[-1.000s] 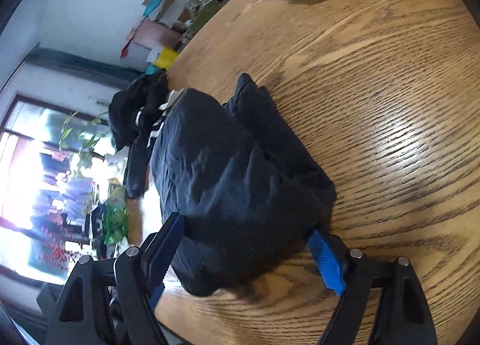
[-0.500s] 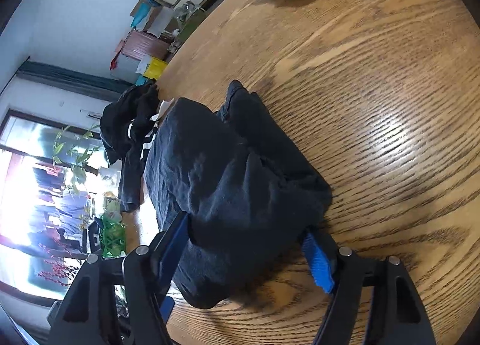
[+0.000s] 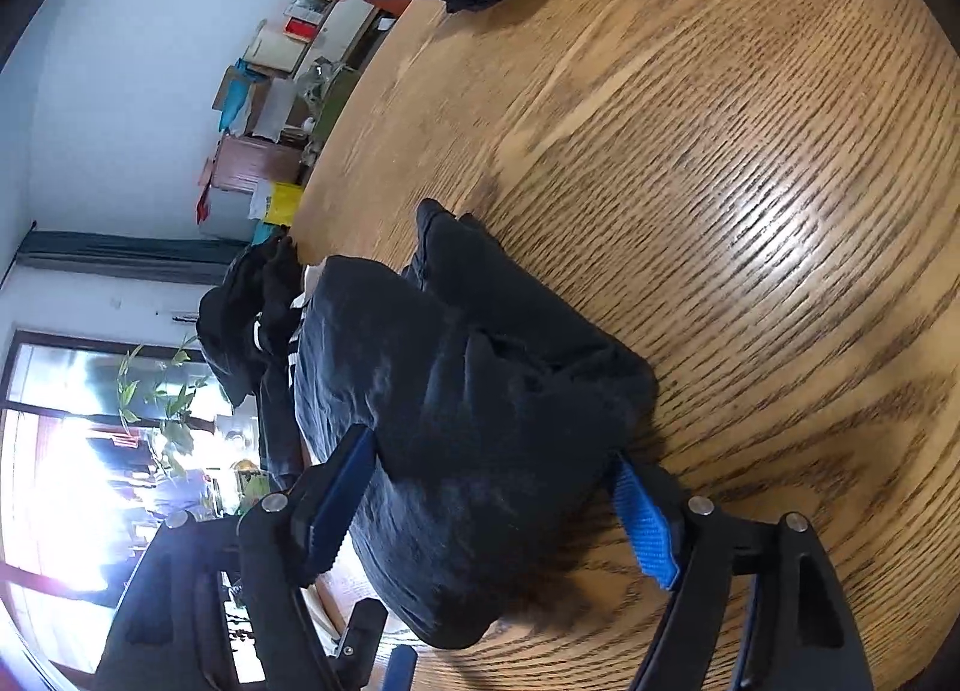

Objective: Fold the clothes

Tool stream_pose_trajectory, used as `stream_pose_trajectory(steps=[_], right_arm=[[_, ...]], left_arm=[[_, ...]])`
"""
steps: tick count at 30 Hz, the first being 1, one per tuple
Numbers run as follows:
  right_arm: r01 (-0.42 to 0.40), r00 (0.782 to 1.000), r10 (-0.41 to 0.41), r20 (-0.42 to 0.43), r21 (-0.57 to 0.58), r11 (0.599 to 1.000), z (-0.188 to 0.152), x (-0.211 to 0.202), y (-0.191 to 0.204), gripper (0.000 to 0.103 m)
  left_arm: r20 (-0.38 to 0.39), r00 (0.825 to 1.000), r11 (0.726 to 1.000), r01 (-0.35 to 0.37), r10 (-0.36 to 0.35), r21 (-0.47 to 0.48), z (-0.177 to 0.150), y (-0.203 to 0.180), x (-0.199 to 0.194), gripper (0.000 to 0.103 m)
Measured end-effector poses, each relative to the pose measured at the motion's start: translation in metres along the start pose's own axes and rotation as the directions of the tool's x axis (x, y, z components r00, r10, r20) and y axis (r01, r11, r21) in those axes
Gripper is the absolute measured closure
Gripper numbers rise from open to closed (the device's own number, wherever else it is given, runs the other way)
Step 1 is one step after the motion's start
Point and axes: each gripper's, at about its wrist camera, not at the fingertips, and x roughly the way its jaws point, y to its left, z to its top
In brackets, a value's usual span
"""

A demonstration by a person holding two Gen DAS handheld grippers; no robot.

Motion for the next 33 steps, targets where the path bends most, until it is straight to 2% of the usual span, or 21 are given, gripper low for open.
stream_pose_trajectory(steps=[6, 12, 17, 20, 22, 25, 29, 33], right_arm=[[-0.007, 1.0, 0.006, 0.028, 0.054, 0.999, -0.001, -0.002, -0.004, 0.021], [-0.001, 0.999, 0.0, 0.034, 0.048, 0.999, 0.0, -0.002, -0.001, 0.019], [-0.011, 0.999, 0.009, 0.031, 0.042, 0.999, 0.001, -0.001, 0.0, 0.018], [0.001, 1.0, -0.001, 0.025, 0.021, 1.0, 0.001, 0.0, 0.001, 0.026], [-0.006, 1.0, 0.006, 0.011, 0.013, 1.0, 0.002, 0.001, -0.001, 0.038], [-0.035, 0.999, 0.036, -0.02, 0.022, 0.999, 0.007, 0.002, -0.006, 0.046], [-0.061, 0.996, 0.065, -0.055, 0.061, 0.996, 0.012, 0.001, -0.01, 0.048], [-0.07, 0.995, 0.075, -0.066, 0.064, 0.995, 0.012, 0.0, -0.009, 0.049]], left_arm=[[0.006, 1.0, 1.0, -0.018, 0.018, -0.022, -0.003, 0.002, 0.0, 0.026], [0.008, 1.0, 0.999, -0.002, 0.003, -0.052, -0.008, 0.0, 0.001, 0.026], [0.033, 0.999, 0.995, -0.024, 0.027, -0.102, -0.013, 0.001, -0.001, 0.026], [0.042, 0.998, 0.994, -0.038, 0.043, -0.104, -0.015, -0.001, -0.001, 0.026], [0.042, 0.998, 0.995, -0.032, 0.037, -0.099, -0.016, -0.001, 0.0, 0.026], [0.044, 0.999, 0.998, -0.006, 0.009, -0.066, -0.016, -0.004, 0.0, 0.026], [0.061, 0.998, 1.0, 0.028, -0.028, 0.004, -0.017, -0.009, -0.003, 0.026], [0.069, 0.997, 0.999, 0.038, -0.039, 0.017, -0.017, -0.01, -0.006, 0.026]])
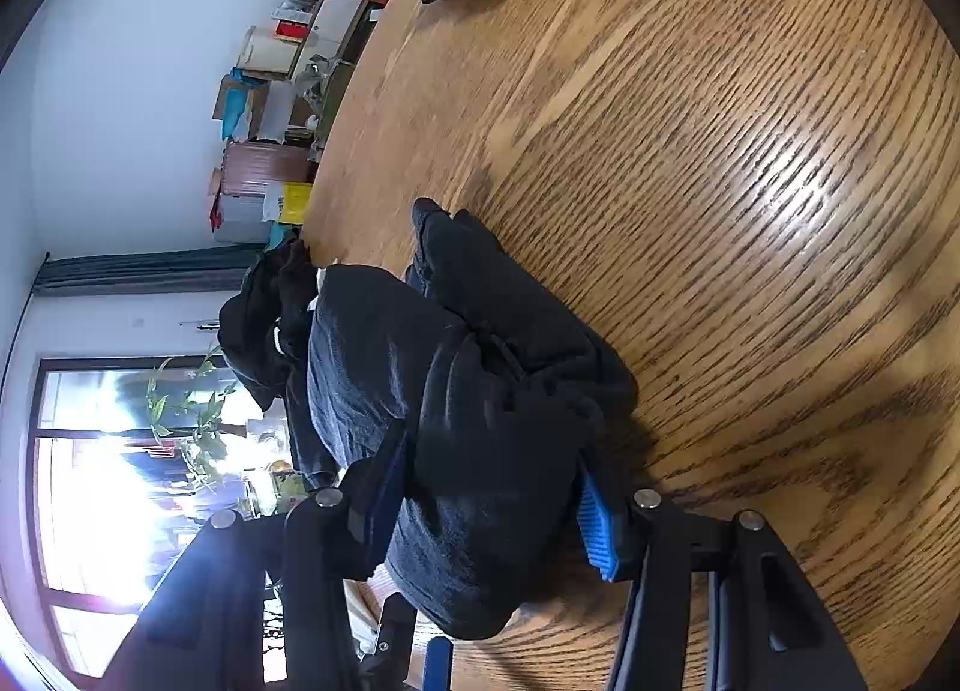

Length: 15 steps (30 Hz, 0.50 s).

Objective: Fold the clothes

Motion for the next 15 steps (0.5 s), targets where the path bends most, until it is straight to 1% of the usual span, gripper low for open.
stream_pose_trajectory(steps=[2, 4, 5, 6, 7, 8, 10, 12, 14, 15], right_arm=[[-0.004, 1.0, 0.004, -0.003, 0.0, 1.0, -0.001, 0.001, 0.0, 0.05], [-0.016, 1.0, 0.016, -0.012, 0.003, 1.0, -0.001, 0.001, 0.0, 0.051], [-0.025, 0.999, 0.025, -0.019, 0.003, 1.0, 0.0, 0.001, 0.0, 0.052], [-0.038, 0.999, 0.038, -0.025, 0.004, 0.999, 0.0, 0.001, 0.0, 0.054], [-0.054, 0.998, 0.054, -0.031, 0.004, 0.999, -0.001, 0.0, 0.0, 0.056], [-0.065, 0.997, 0.065, -0.033, 0.003, 0.998, -0.001, -0.001, 0.001, 0.056], [-0.079, 0.996, 0.079, -0.031, -0.002, 0.997, -0.002, -0.002, 0.003, 0.057], [-0.075, 0.997, 0.074, -0.028, -0.014, 0.997, -0.003, -0.002, 0.004, 0.056], [-0.066, 0.997, 0.065, -0.03, -0.023, 0.998, -0.005, -0.001, 0.002, 0.052], [-0.059, 0.998, 0.058, -0.035, -0.036, 0.998, -0.004, -0.002, 0.002, 0.047]], left_arm=[[-0.024, 0.999, 0.999, 0.04, -0.04, -0.024, 0.001, 0.003, 0.002, 0.026], [-0.066, 0.99, 0.989, 0.116, -0.122, -0.087, 0.003, 0.009, 0.006, 0.026], [-0.087, 0.982, 0.979, 0.157, -0.168, -0.127, 0.004, 0.012, 0.008, 0.026], [-0.11, 0.969, 0.962, 0.199, -0.222, -0.189, 0.004, 0.017, 0.011, 0.026], [-0.119, 0.959, 0.945, 0.222, -0.256, -0.242, 0.004, 0.021, 0.013, 0.026], [-0.118, 0.955, 0.932, 0.23, -0.271, -0.279, 0.003, 0.024, 0.013, 0.026], [-0.099, 0.959, 0.917, 0.222, -0.267, -0.332, 0.003, 0.028, 0.011, 0.026], [-0.079, 0.967, 0.912, 0.2, -0.243, -0.357, 0.005, 0.03, 0.008, 0.026], [-0.072, 0.973, 0.921, 0.181, -0.218, -0.346, 0.007, 0.03, 0.007, 0.026], [-0.074, 0.975, 0.933, 0.176, -0.209, -0.314, 0.009, 0.027, 0.006, 0.026]])
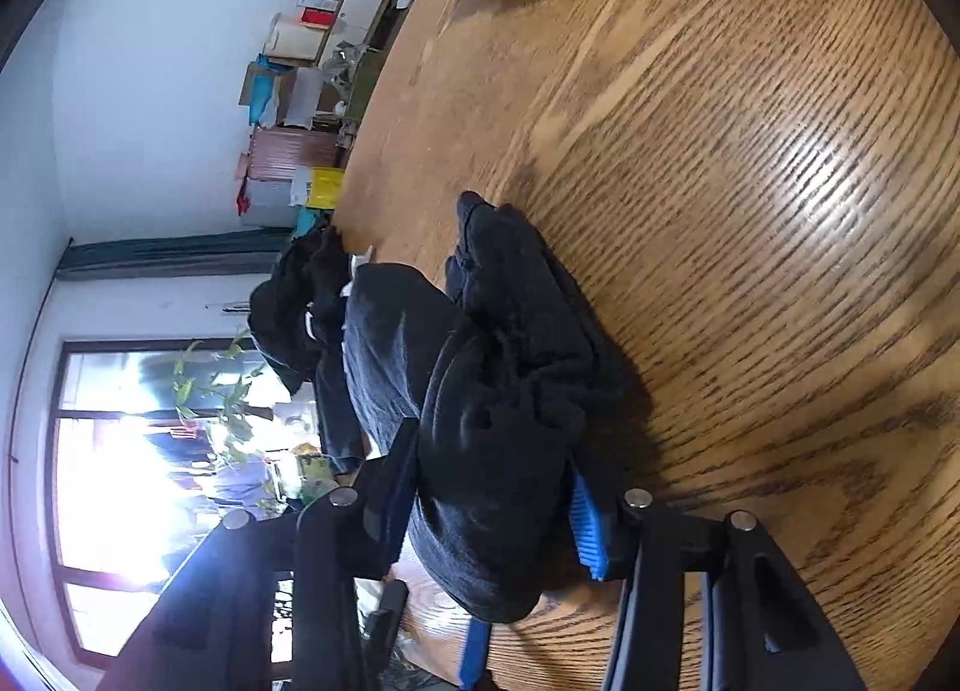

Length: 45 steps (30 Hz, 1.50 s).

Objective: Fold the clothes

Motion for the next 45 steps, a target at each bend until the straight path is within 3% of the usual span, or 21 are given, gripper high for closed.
stream_pose_trajectory(steps=[3, 4, 6, 7, 9, 13, 14, 15, 16, 20, 23, 29, 30, 31, 33, 34, 39, 40, 42, 44, 45], right_arm=[[0.027, 0.999, -0.029, -0.024, -0.069, 0.997, 0.004, -0.002, 0.002, 0.044], [0.036, 0.999, -0.039, -0.031, -0.092, 0.995, 0.005, -0.003, 0.003, 0.042], [0.052, 0.997, -0.059, -0.047, -0.141, 0.989, 0.008, -0.004, 0.004, 0.038], [0.06, 0.996, -0.071, -0.056, -0.176, 0.983, 0.009, -0.005, 0.006, 0.036], [0.079, 0.993, -0.099, -0.069, -0.251, 0.965, 0.011, -0.007, 0.009, 0.035], [0.103, 0.985, -0.149, -0.09, -0.388, 0.916, 0.01, -0.009, 0.016, 0.029], [0.102, 0.983, -0.156, -0.101, -0.412, 0.905, 0.009, -0.008, 0.016, 0.029], [0.1, 0.981, -0.161, -0.108, -0.43, 0.897, 0.007, -0.008, 0.016, 0.029], [0.102, 0.98, -0.167, -0.108, -0.447, 0.889, 0.006, -0.006, 0.017, 0.027], [0.12, 0.974, -0.199, -0.107, -0.503, 0.856, -0.001, -0.003, 0.02, 0.025], [0.143, 0.97, -0.228, -0.081, -0.567, 0.811, -0.006, -0.004, 0.028, 0.026], [0.23, 0.953, -0.297, 0.061, -0.782, 0.579, -0.028, -0.023, 0.045, 0.026], [0.245, 0.949, -0.302, 0.09, -0.812, 0.529, -0.031, -0.028, 0.047, 0.026], [0.258, 0.945, -0.306, 0.114, -0.836, 0.485, -0.033, -0.032, 0.048, 0.025], [0.288, 0.934, -0.318, 0.165, -0.873, 0.394, -0.036, -0.039, 0.05, 0.025], [0.29, 0.932, -0.32, 0.172, -0.883, 0.369, -0.035, -0.04, 0.049, 0.025], [0.246, 0.943, -0.299, 0.143, -0.907, 0.343, -0.024, -0.047, 0.048, 0.025], [0.251, 0.944, -0.29, 0.161, -0.917, 0.31, -0.027, -0.047, 0.051, 0.025], [0.266, 0.943, -0.252, 0.219, -0.949, 0.171, -0.041, -0.047, 0.059, 0.025], [0.243, 0.949, -0.225, 0.223, -0.968, 0.066, -0.056, -0.043, 0.063, 0.024], [0.222, 0.952, -0.226, 0.208, -0.974, 0.039, -0.062, -0.038, 0.064, 0.024]], left_arm=[[-0.008, 1.0, 0.984, -0.028, 0.03, 0.176, 0.002, -0.015, -0.001, 0.026], [-0.002, 0.999, 0.962, -0.04, 0.042, 0.271, 0.0, -0.023, -0.003, 0.026], [0.025, 0.997, 0.885, -0.074, 0.07, 0.459, -0.006, -0.041, -0.007, 0.026], [0.042, 0.996, 0.823, -0.092, 0.082, 0.56, -0.012, -0.049, -0.009, 0.026], [0.079, 0.992, 0.646, -0.126, 0.101, 0.753, -0.029, -0.067, -0.014, 0.026], [0.21, 0.974, 0.199, -0.224, 0.089, 0.954, -0.076, -0.074, -0.02, 0.026], [0.222, 0.972, 0.13, -0.231, 0.078, 0.964, -0.083, -0.072, -0.019, 0.026], [0.218, 0.973, 0.094, -0.225, 0.078, 0.97, -0.087, -0.07, -0.017, 0.026], [0.207, 0.974, 0.08, -0.214, 0.088, 0.973, -0.09, -0.069, -0.014, 0.026], [0.217, 0.971, 0.091, -0.226, 0.102, 0.97, -0.088, -0.07, -0.005, 0.026], [0.228, 0.969, 0.077, -0.236, 0.098, 0.969, -0.087, -0.072, -0.004, 0.026], [0.221, 0.97, 0.04, -0.226, 0.099, 0.973, -0.087, -0.076, 0.0, 0.026], [0.216, 0.971, 0.04, -0.221, 0.1, 0.975, -0.087, -0.076, 0.0, 0.026], [0.193, 0.976, 0.062, -0.2, 0.102, 0.978, -0.085, -0.077, 0.001, 0.026], [0.123, 0.987, 0.132, -0.136, 0.102, 0.982, -0.078, -0.077, 0.001, 0.026], [0.088, 0.991, 0.167, -0.104, 0.101, 0.98, -0.074, -0.078, 0.001, 0.026], [-0.081, 0.993, 0.446, 0.034, 0.086, 0.894, -0.035, -0.077, 0.001, 0.026], [-0.11, 0.991, 0.501, 0.054, 0.082, 0.864, -0.025, -0.077, 0.002, 0.026], [-0.189, 0.977, 0.625, 0.087, 0.099, 0.776, -0.004, -0.077, 0.011, 0.026], [-0.316, 0.947, 0.763, 0.168, 0.049, 0.624, 0.02, -0.076, 0.024, 0.026], [-0.372, 0.928, 0.83, 0.201, 0.008, 0.52, 0.033, -0.074, 0.032, 0.026]])
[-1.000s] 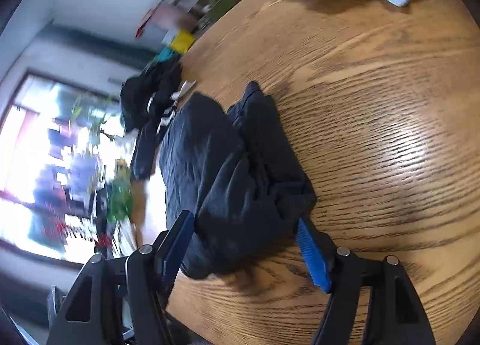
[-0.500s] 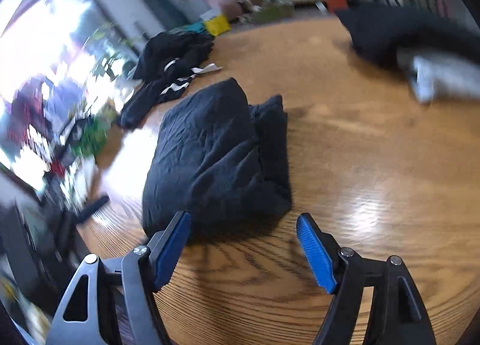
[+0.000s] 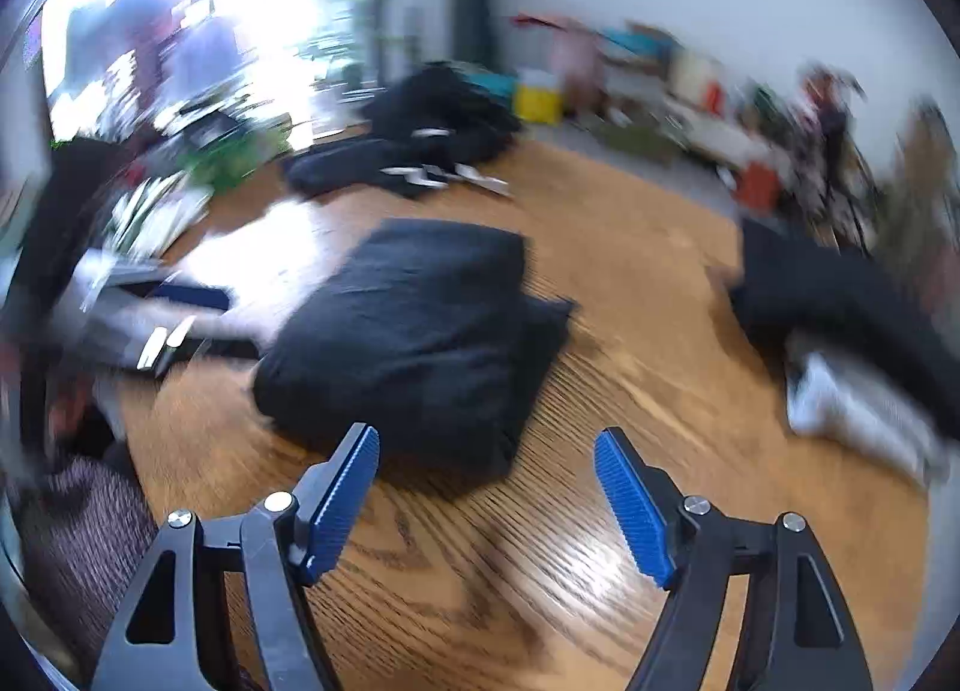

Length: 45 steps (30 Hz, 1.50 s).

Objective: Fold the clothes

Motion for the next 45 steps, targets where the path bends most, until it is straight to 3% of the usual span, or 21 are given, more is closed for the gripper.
stream_pose_trajectory(steps=[3, 6, 9, 11, 21, 23, 27, 29, 35, 38, 40, 42, 45], right_arm=[[-0.056, 0.998, 0.055, -0.031, -0.022, 0.998, 0.001, 0.012, 0.013, 0.024], [-0.133, 0.989, 0.139, -0.039, 0.126, 0.983, 0.001, 0.021, -0.001, 0.024], [-0.258, 0.959, 0.282, -0.023, 0.342, 0.904, 0.001, 0.027, -0.031, 0.021], [-0.294, 0.944, 0.329, -0.012, 0.422, 0.858, 0.003, 0.031, -0.043, 0.019], [-0.251, 0.948, 0.318, 0.0, 0.615, 0.748, 0.019, 0.059, -0.078, 0.016], [-0.24, 0.948, 0.318, -0.019, 0.616, 0.75, 0.029, 0.074, -0.081, 0.016], [-0.18, 0.955, 0.281, -0.095, 0.566, 0.805, 0.048, 0.099, -0.079, 0.016], [-0.189, 0.95, 0.293, -0.106, 0.552, 0.812, 0.052, 0.105, -0.081, 0.015], [-0.269, 0.902, 0.412, -0.128, 0.581, 0.768, 0.05, 0.126, -0.086, 0.015], [-0.292, 0.888, 0.444, -0.123, 0.594, 0.749, 0.047, 0.131, -0.088, 0.015], [-0.304, 0.882, 0.456, -0.116, 0.598, 0.741, 0.046, 0.133, -0.089, 0.015], [-0.305, 0.883, 0.455, -0.114, 0.597, 0.742, 0.045, 0.132, -0.09, 0.015], [-0.285, 0.894, 0.428, -0.133, 0.568, 0.772, 0.047, 0.129, -0.087, 0.015]], left_arm=[[-0.051, 0.995, 0.979, 0.073, -0.085, -0.193, 0.023, 0.016, 0.012, 0.026], [-0.068, 0.994, 0.965, 0.07, -0.089, -0.252, 0.039, 0.018, 0.025, 0.026], [-0.113, 0.99, 0.95, 0.047, -0.086, -0.309, 0.047, 0.018, 0.044, 0.026], [-0.142, 0.986, 0.938, 0.031, -0.085, -0.346, 0.052, 0.019, 0.056, 0.026], [-0.221, 0.974, 0.95, -0.119, 0.055, -0.287, 0.061, -0.003, 0.067, 0.025], [-0.224, 0.972, 0.959, -0.121, 0.063, -0.256, 0.064, -0.007, 0.065, 0.025], [-0.242, 0.968, 0.97, -0.124, 0.072, -0.207, 0.064, -0.009, 0.066, 0.025], [-0.251, 0.966, 0.972, -0.117, 0.064, -0.204, 0.063, -0.008, 0.069, 0.025], [-0.253, 0.964, 0.98, -0.121, 0.079, -0.156, 0.066, -0.014, 0.075, 0.025], [-0.243, 0.969, 0.982, -0.095, 0.053, -0.165, 0.065, -0.013, 0.071, 0.025], [-0.217, 0.975, 0.986, -0.085, 0.052, -0.144, 0.063, -0.016, 0.064, 0.025], [-0.196, 0.974, 0.991, -0.127, 0.115, -0.05, 0.059, -0.029, 0.059, 0.025], [-0.234, 0.967, 0.992, -0.117, 0.104, -0.044, 0.056, -0.032, 0.072, 0.025]])
